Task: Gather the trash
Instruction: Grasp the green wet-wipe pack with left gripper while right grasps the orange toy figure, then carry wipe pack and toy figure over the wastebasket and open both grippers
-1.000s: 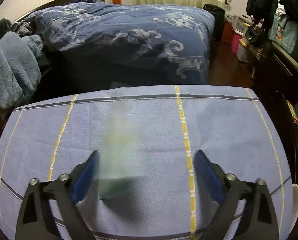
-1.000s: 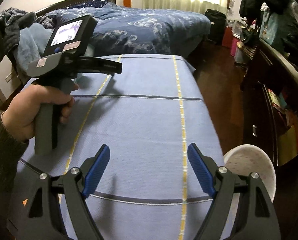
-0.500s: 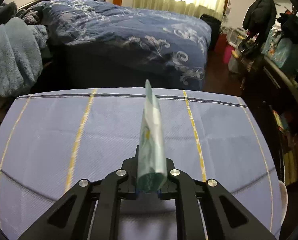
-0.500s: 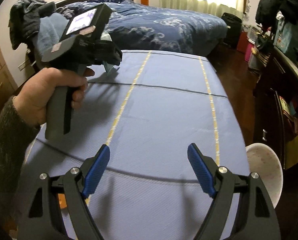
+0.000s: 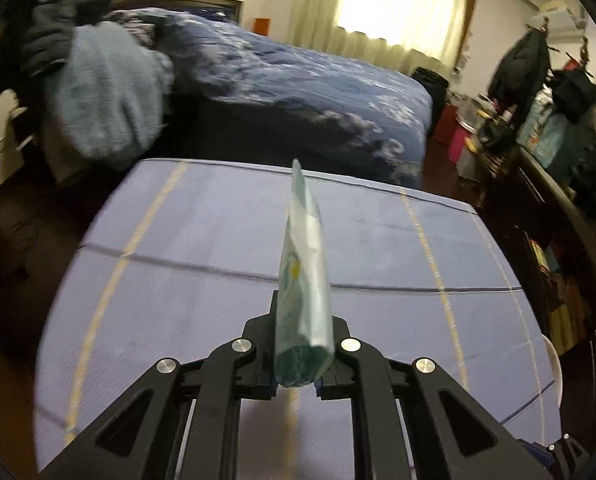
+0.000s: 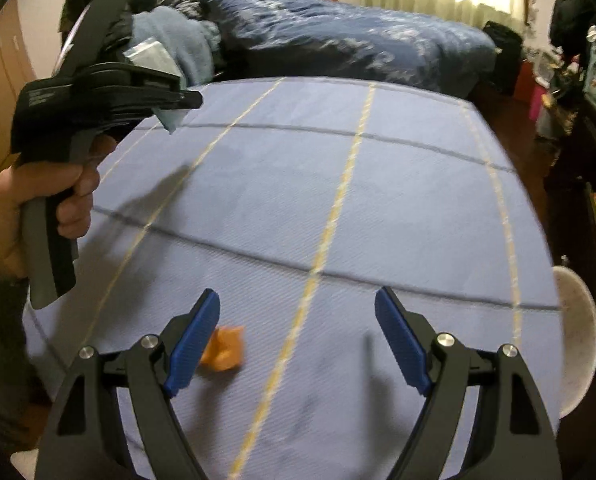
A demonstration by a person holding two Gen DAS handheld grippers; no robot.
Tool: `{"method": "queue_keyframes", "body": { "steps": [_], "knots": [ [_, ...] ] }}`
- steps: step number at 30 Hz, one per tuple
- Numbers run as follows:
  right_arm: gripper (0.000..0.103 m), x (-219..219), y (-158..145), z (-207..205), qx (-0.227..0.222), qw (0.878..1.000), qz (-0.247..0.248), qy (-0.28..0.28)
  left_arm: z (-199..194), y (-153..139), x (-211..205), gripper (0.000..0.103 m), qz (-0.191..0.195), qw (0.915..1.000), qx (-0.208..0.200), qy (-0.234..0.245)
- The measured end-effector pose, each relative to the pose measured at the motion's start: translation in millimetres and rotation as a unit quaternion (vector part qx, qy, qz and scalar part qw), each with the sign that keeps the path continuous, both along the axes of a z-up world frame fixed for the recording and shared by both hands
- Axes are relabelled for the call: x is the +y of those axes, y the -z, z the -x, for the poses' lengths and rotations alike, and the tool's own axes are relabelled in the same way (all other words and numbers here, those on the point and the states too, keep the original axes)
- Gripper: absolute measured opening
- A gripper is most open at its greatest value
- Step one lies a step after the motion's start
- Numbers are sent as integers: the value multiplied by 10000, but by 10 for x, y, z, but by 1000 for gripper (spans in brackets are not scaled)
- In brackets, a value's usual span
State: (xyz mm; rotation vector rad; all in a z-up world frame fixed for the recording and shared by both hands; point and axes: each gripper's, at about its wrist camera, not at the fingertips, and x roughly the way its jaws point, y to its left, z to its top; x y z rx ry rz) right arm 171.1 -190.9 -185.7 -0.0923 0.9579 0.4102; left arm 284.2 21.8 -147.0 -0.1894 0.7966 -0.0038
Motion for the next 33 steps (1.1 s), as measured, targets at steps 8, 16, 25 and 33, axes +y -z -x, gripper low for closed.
{"method": "queue_keyframes", "body": {
  "steps": [8, 16, 25, 33],
  "knots": [
    [83, 366, 82, 302, 5, 9996, 209, -170, 459, 30, 368, 13, 43, 9996, 31, -281],
    [73, 584, 125, 369, -31, 9991, 342, -252, 674, 44, 489, 13, 137, 9996, 23, -241],
    [44, 518, 131, 248, -48, 9994, 309, -123, 807, -25, 475, 13, 187, 9997, -72, -136],
    [44, 500, 92, 337, -70, 9994, 301, -129, 882, -56, 433, 13, 135, 9998, -121, -88]
  ]
}}
